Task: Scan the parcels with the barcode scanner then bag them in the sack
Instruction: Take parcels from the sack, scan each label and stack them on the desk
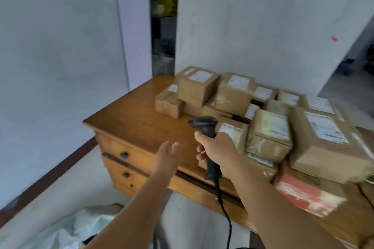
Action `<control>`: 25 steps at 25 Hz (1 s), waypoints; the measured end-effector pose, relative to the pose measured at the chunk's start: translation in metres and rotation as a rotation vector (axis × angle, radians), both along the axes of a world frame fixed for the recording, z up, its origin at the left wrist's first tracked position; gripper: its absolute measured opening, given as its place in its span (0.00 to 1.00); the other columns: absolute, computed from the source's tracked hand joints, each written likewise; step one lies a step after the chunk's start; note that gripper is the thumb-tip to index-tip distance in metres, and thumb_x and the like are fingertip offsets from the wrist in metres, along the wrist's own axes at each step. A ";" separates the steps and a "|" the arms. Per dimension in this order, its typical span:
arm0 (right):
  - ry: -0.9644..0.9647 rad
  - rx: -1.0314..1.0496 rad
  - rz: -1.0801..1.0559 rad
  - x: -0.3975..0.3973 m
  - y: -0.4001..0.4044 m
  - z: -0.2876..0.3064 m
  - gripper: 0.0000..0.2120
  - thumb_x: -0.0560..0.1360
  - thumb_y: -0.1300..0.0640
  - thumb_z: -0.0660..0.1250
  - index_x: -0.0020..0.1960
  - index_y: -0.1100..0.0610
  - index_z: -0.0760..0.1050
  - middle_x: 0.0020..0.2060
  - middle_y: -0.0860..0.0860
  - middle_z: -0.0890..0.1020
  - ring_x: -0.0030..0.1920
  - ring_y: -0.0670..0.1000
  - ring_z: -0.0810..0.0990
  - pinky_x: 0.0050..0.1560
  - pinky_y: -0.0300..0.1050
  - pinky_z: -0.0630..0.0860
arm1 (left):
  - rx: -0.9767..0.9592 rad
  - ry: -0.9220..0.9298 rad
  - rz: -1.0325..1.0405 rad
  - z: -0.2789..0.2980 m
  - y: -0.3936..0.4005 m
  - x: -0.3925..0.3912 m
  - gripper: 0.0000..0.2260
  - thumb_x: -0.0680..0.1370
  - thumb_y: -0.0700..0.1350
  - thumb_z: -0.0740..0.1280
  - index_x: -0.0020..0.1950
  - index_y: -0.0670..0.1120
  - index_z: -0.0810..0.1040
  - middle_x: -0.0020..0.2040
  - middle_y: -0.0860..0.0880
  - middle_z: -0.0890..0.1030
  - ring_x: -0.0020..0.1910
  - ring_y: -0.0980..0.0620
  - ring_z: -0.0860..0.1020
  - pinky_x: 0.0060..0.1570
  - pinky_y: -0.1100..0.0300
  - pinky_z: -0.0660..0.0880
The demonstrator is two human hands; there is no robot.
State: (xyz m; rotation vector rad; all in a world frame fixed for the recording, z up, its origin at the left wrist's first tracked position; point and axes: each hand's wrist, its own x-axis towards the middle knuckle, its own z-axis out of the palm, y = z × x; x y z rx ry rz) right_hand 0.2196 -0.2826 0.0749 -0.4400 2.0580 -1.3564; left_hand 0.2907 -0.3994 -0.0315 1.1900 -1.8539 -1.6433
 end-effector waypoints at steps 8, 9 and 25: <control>-0.160 0.124 -0.154 -0.052 0.075 0.045 0.15 0.77 0.49 0.67 0.50 0.63 0.76 0.30 0.57 0.80 0.24 0.53 0.77 0.29 0.43 0.76 | -0.444 -0.374 -0.487 0.002 0.048 -0.078 0.29 0.80 0.51 0.61 0.79 0.50 0.54 0.79 0.48 0.54 0.71 0.48 0.67 0.64 0.54 0.71; -0.182 0.129 -0.155 -0.055 0.078 0.045 0.16 0.77 0.49 0.67 0.53 0.62 0.75 0.30 0.56 0.79 0.24 0.52 0.77 0.28 0.42 0.76 | -0.466 -0.430 -0.494 0.001 0.048 -0.081 0.29 0.80 0.51 0.61 0.79 0.48 0.53 0.79 0.48 0.53 0.70 0.47 0.67 0.63 0.55 0.71; -0.194 0.188 -0.076 -0.053 0.077 0.039 0.15 0.76 0.49 0.67 0.51 0.62 0.73 0.29 0.56 0.78 0.25 0.52 0.76 0.28 0.41 0.77 | -0.456 -0.399 -0.266 0.003 0.076 -0.063 0.20 0.81 0.47 0.60 0.72 0.43 0.68 0.66 0.46 0.68 0.52 0.49 0.77 0.49 0.56 0.78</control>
